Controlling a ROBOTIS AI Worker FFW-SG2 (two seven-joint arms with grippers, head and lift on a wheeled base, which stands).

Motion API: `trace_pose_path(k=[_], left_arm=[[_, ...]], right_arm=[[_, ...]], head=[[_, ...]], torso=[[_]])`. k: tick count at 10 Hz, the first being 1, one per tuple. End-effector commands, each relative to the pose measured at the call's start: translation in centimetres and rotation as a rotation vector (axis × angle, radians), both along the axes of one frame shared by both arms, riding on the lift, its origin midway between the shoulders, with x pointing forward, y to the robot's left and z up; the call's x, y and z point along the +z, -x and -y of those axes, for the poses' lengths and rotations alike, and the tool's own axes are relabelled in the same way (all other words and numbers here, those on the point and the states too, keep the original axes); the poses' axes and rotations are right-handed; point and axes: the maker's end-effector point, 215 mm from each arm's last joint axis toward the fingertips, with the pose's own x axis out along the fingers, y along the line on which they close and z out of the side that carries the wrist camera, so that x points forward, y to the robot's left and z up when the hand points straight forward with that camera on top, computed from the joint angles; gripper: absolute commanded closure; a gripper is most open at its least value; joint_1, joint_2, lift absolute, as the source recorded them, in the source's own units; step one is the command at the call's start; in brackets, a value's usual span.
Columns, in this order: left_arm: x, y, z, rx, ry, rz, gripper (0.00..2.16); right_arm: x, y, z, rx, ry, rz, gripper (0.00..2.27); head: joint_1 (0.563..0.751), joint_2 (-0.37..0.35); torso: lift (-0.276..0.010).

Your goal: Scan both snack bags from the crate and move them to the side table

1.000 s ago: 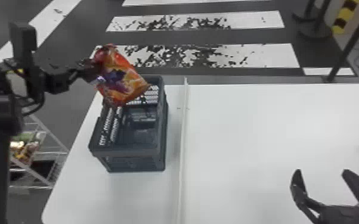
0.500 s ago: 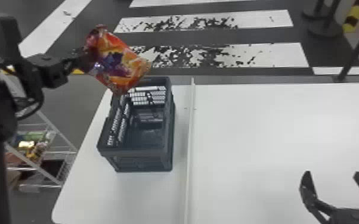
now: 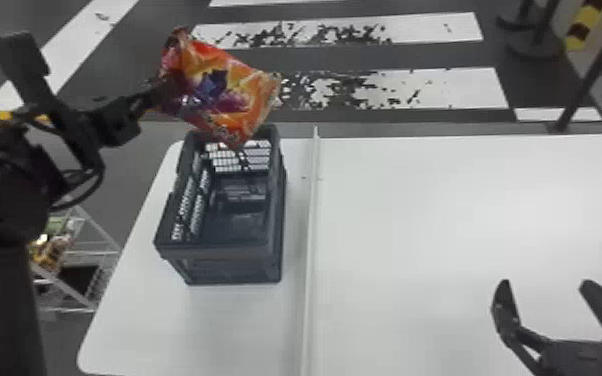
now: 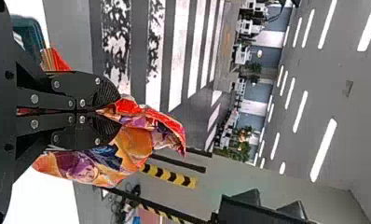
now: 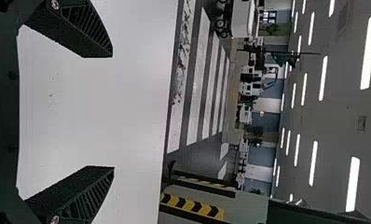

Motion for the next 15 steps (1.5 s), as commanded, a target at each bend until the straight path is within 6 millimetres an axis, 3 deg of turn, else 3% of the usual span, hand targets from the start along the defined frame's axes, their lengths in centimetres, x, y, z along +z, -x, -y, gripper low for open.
trace_pose_path(k=[1,3,6,8,12,15], left_arm=[[-1.5,0.0,3.5,-0.032,0.068,-0.034,2.14],[-3.8,-0.1,9.4,-0.074,0.103,-0.076,2.14],[-6.6,0.5,20.5,-0.188,0.165,-0.12,2.14],[-8.7,0.8,25.6,-0.249,0.146,-0.112,2.14],[-15.2,3.5,33.8,-0.339,0.068,-0.134,2.14],[-19.8,5.1,36.5,-0.378,0.063,-0.157,2.14]], right_arm=[[0.0,0.0,-0.1,0.001,-0.001,0.0,0.06],[0.1,0.0,0.0,0.0,0.0,0.002,0.06],[0.6,0.0,0.1,-0.002,0.001,0.009,0.07],[0.7,0.2,0.8,-0.02,0.008,0.009,0.07],[0.8,0.4,1.8,-0.053,0.016,0.014,0.07],[2.3,0.2,3.0,-0.115,-0.026,0.069,0.07]], head=[[0.695,0.115],[0.695,0.059],[0.695,-0.052],[0.695,-0.154],[0.695,-0.29],[0.695,-0.35]], torso=[[-0.075],[-0.075],[-0.075],[-0.075],[-0.075],[-0.075]])
